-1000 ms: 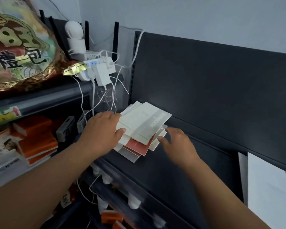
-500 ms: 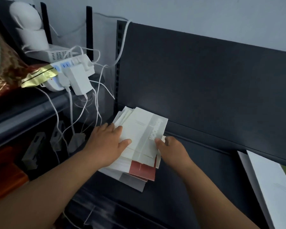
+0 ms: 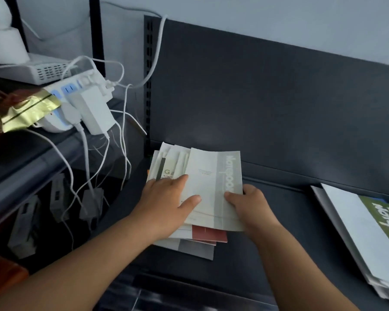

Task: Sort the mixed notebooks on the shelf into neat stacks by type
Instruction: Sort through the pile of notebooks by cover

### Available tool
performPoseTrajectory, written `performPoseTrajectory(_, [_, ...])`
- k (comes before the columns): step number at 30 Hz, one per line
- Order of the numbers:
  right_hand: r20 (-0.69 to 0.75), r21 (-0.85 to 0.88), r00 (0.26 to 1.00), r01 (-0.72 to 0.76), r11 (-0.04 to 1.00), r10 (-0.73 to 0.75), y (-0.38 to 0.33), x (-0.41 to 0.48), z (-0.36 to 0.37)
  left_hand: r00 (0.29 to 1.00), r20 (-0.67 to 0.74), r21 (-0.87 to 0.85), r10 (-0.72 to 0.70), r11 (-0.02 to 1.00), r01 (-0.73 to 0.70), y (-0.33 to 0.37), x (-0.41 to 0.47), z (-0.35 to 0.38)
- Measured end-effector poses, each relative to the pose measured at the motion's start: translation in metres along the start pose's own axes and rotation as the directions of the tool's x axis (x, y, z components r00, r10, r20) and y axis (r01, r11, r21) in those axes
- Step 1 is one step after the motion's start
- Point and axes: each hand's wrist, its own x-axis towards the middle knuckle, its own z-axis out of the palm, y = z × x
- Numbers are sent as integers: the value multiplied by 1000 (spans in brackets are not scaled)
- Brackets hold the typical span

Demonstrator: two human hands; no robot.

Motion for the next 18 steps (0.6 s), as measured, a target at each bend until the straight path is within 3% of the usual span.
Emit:
performPoseTrajectory(7, [-11,159,1000,24,987,-22,2,-11,-11,994,-64,-139,86,986,-94,1,7,-6])
performPoseTrajectory(13, [-72,274,994,101,956,-85,1,-25,-40,996,-89,-368,-17,930,-17,25,13,-19])
performPoseTrajectory(16, [-108,311,988,142,940,-113,0,-31,-57,994,13,-586,-107,805,94,45,18,-18])
performPoseTrajectory(18, [-134,324,982,168,931,-130,0,-36,-70,982,149,-781,-118,595,190,58,23,-14])
